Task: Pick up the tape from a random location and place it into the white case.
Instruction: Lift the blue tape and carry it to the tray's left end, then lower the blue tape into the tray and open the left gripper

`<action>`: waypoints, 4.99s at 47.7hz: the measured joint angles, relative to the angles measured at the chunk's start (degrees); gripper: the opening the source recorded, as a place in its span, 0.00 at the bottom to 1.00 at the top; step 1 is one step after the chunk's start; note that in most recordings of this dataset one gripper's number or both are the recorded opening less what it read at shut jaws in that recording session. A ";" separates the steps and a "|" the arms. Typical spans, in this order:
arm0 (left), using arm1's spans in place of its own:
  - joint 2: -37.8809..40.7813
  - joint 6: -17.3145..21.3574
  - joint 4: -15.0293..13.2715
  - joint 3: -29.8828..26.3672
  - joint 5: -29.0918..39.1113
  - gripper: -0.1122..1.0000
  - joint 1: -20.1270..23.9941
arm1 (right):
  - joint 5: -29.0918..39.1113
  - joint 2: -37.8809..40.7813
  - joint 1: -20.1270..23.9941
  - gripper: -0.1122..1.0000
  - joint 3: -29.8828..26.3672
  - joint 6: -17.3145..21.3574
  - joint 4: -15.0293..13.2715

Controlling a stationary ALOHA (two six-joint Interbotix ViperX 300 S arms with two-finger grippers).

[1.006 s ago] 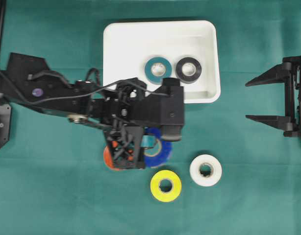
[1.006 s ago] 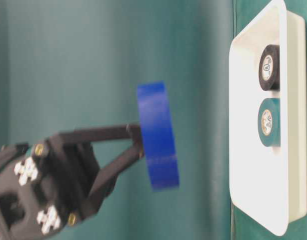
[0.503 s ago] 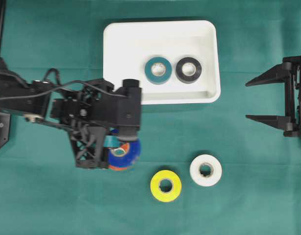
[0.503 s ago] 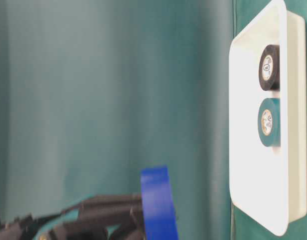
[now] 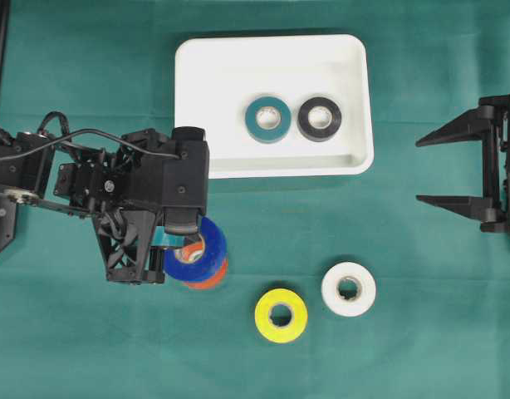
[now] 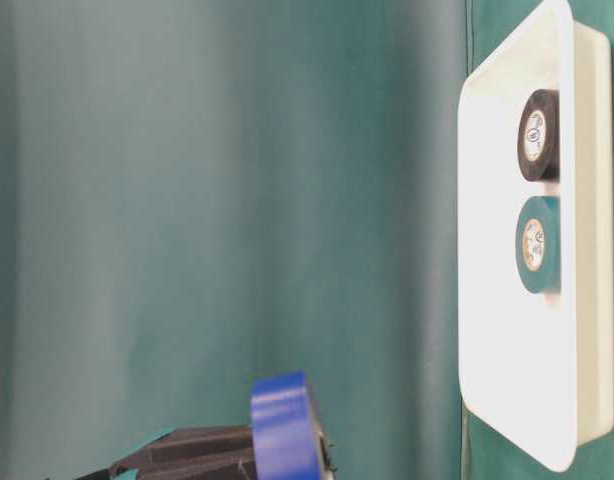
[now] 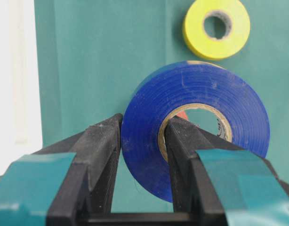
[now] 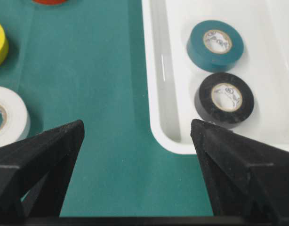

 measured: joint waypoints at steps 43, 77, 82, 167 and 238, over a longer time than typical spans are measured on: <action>0.09 0.35 0.00 0.00 -0.09 0.31 20.21 | 2.02 0.00 -0.09 0.90 -0.62 -0.09 -0.26; 0.09 0.35 0.00 0.09 -0.97 0.31 24.87 | 2.81 0.00 -0.09 0.90 -0.97 0.44 -0.35; 0.00 0.35 0.00 0.09 -0.97 0.31 24.96 | 2.81 0.00 0.00 0.90 -0.97 0.35 -0.35; 16.52 0.53 -0.09 1.49 -8.70 0.31 26.89 | 2.90 0.09 0.00 0.90 -1.14 -0.09 -0.53; 21.62 4.22 -0.09 1.41 -15.21 1.00 28.56 | 3.43 0.00 -0.09 0.90 -1.14 -0.09 -0.53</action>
